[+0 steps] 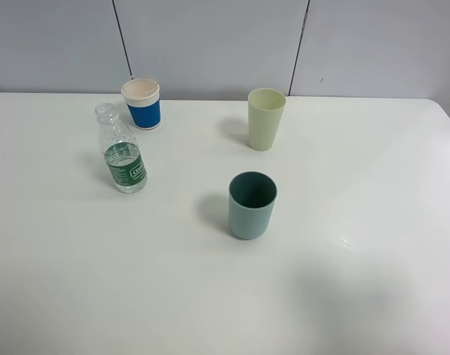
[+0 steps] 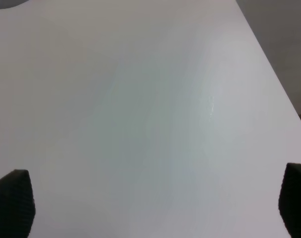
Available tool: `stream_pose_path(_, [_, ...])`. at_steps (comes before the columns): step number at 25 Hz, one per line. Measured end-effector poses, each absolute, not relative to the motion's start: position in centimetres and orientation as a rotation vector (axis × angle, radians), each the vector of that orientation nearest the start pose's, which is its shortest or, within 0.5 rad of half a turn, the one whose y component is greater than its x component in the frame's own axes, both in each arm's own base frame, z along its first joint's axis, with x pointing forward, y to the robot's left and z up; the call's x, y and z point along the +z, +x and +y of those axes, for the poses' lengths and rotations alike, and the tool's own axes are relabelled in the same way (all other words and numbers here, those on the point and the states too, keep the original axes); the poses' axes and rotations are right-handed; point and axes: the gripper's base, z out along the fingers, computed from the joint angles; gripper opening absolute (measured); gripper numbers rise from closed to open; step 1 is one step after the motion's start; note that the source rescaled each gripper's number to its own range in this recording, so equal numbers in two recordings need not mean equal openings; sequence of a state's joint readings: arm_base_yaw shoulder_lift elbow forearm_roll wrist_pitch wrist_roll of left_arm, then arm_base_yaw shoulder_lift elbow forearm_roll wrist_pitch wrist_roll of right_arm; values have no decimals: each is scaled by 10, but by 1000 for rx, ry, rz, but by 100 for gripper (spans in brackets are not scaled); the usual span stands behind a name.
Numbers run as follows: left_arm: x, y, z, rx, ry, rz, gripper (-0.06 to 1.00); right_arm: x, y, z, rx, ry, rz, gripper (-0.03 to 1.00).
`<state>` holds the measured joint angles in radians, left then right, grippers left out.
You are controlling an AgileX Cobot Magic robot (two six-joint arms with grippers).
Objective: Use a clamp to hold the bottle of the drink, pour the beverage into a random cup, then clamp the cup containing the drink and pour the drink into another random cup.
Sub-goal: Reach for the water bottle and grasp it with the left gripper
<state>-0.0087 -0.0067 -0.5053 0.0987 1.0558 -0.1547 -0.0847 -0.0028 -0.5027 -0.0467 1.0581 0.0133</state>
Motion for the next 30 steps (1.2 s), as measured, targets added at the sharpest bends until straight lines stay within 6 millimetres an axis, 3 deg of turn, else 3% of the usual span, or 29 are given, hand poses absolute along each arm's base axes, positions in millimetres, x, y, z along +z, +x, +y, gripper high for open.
stream_pose_path(30, [279, -6, 8, 14, -152, 2018, 100, 278, -6, -3, -101, 102, 2034, 100])
